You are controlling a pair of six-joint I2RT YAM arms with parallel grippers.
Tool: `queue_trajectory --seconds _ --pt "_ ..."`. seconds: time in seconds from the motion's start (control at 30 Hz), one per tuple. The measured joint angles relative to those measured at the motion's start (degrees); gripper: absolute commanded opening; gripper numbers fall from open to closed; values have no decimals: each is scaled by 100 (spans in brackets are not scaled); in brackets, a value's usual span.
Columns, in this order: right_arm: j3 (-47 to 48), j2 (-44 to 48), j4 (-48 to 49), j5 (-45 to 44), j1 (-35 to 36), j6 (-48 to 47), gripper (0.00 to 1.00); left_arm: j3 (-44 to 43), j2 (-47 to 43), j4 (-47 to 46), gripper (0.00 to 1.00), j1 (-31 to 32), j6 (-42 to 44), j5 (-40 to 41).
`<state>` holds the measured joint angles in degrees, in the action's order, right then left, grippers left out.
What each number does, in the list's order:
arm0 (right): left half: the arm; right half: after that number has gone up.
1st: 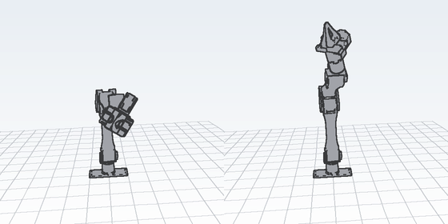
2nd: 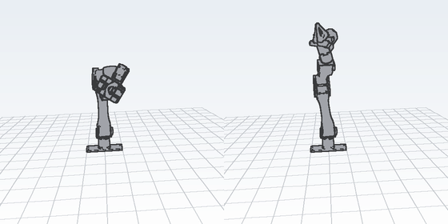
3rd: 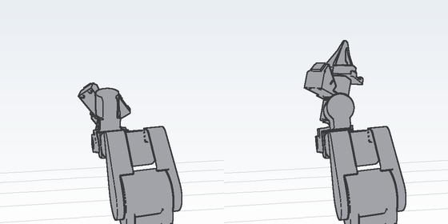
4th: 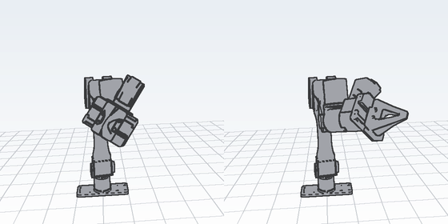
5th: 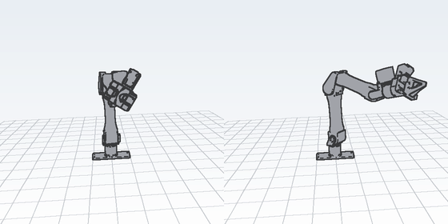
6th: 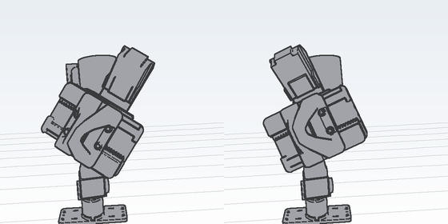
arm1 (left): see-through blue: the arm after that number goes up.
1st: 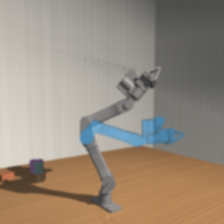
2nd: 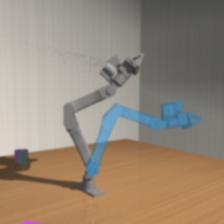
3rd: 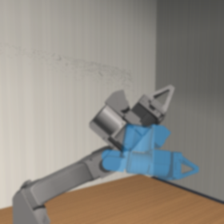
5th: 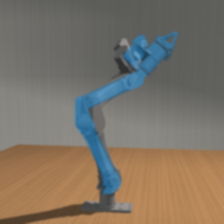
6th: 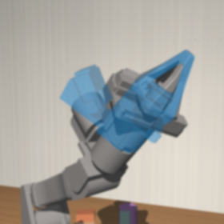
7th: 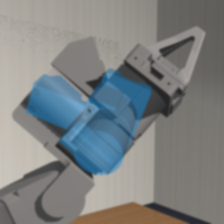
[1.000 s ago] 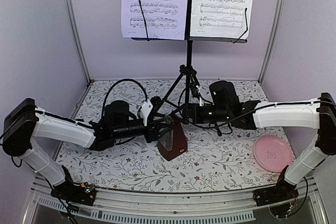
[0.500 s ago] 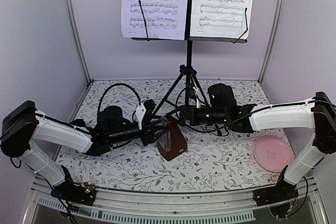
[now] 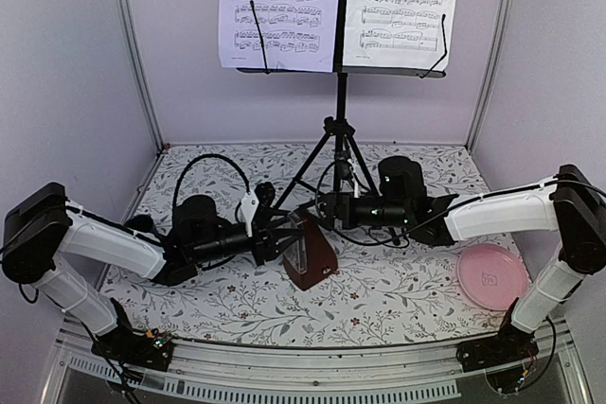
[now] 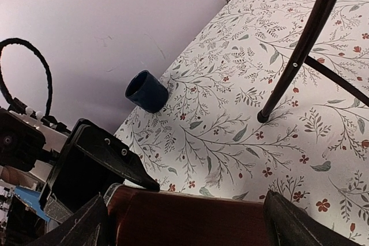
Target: Set up the instrument practice props
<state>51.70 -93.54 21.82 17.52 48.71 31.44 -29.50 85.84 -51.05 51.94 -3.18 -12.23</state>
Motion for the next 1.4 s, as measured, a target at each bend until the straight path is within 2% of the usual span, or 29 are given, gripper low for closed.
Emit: queue_trajectory --seconds 0.3,0.53,0.67,0.9,1.1,1.2,1.27,1.4 --pt "-98 4 140 98 -85 -92 90 -35 55 -33 21 0 28 -24" --pt "-186 96 168 -44 -485 -177 90 138 -105 -330 20 0 168 -120" --pt "-175 129 166 -42 -485 -243 90 173 -269 -127 19 -2 136 -96" --pt "-173 271 -4 13 -503 -450 90 136 -1158 1241 17 -70 -304 105" --pt "-22 313 -310 254 -413 -750 90 -101 -1687 2979 16 -551 -914 439" --pt "42 345 -466 262 -348 -901 91 -308 -1762 3866 13 -796 -1196 638" --pt "50 385 -544 262 -332 -988 93 -522 -1744 4483 8 -973 -1379 778" --pt "50 514 -752 258 -313 -1097 96 -997 -1537 5390 6 -1438 -1674 1016"
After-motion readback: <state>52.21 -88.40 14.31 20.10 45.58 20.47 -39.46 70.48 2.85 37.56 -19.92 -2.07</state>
